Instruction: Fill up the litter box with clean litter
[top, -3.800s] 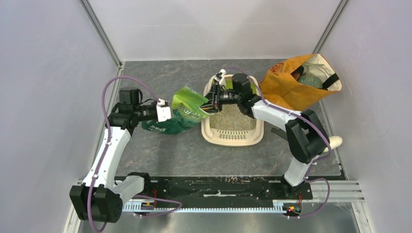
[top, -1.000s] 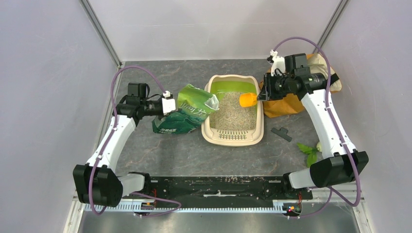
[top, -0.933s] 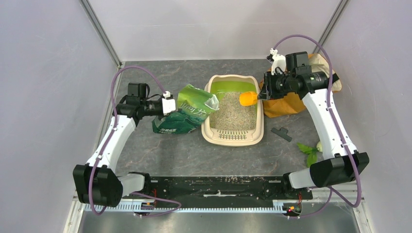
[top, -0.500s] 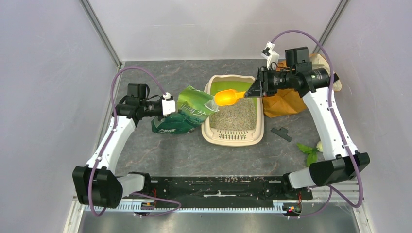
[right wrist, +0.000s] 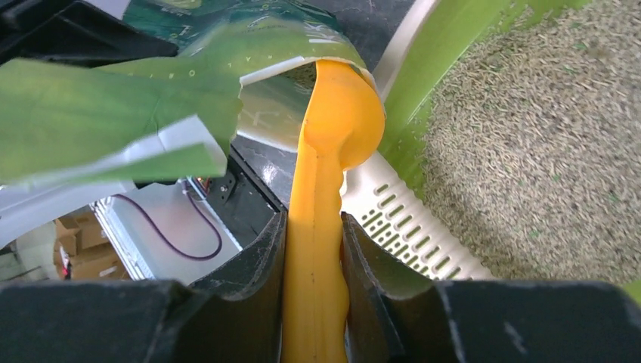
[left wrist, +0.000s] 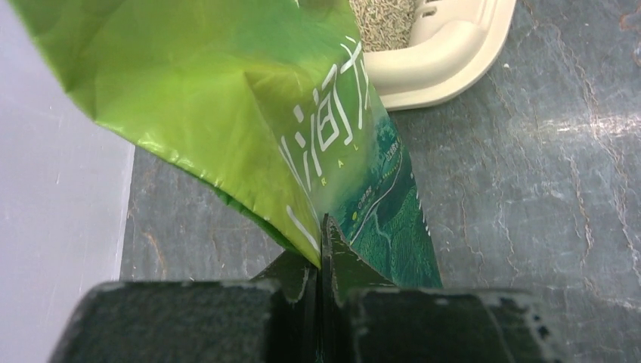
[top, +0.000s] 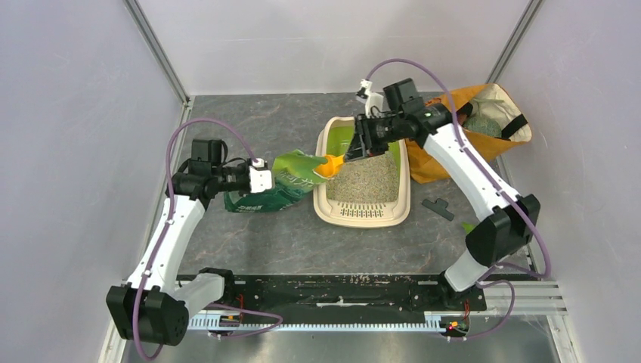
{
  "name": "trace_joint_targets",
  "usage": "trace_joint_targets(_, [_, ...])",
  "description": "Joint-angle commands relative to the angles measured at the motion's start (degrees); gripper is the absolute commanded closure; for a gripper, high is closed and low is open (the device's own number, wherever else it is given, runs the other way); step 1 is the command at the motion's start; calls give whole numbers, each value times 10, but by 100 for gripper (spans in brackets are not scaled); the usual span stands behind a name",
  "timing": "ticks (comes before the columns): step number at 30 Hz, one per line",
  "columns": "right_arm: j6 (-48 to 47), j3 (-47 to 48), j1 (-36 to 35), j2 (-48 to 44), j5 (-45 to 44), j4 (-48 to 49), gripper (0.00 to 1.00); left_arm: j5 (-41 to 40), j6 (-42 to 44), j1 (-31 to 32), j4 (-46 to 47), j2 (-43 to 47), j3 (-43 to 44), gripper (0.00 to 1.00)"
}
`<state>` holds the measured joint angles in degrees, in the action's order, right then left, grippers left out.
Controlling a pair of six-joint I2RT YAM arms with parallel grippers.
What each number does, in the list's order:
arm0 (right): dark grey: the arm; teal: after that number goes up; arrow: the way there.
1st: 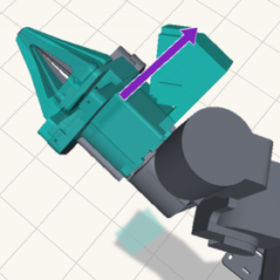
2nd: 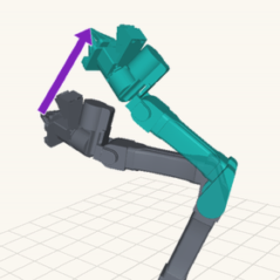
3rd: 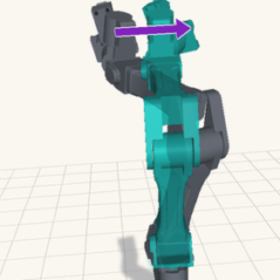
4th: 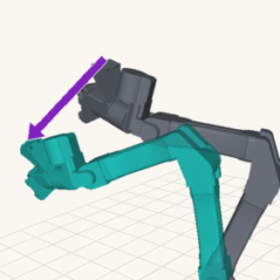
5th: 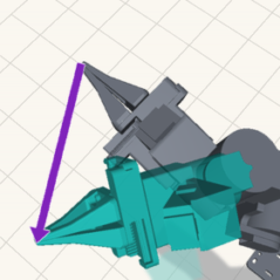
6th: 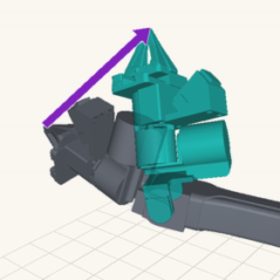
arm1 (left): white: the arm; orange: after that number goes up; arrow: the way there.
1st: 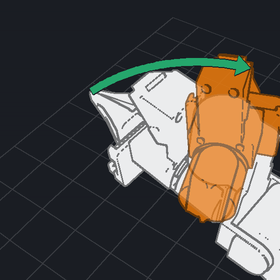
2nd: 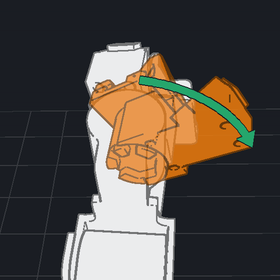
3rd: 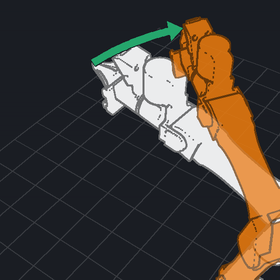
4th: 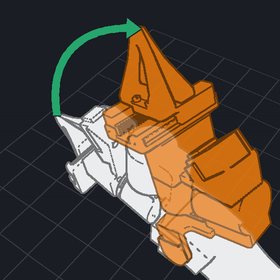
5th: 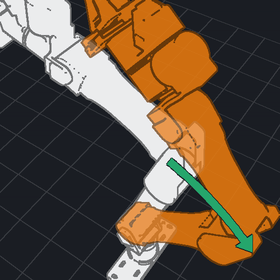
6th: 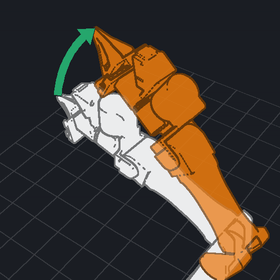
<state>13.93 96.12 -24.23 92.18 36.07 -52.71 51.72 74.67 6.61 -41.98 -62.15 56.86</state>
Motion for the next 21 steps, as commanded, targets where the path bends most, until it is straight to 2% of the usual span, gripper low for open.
trace_joint_targets(1, [33, 32, -58, 38, -63, 67, 100, -1, 43, 2, -5, 24, -5, 98])
trace_joint_targets(6, [73, 89, -111, 118, -94, 53, 100, 4, 66, 2, 1, 24, -22, 98])
trace_joint_targets(15, [48, 199, -178, 231, -174, -5, 100, 6, 110, 2, -4, 18, -40, 98])
trace_joint_targets(21, [37, 198, -207, 276, -173, -1, 100, 15, 122, 2, 3, 8, -51, 98])
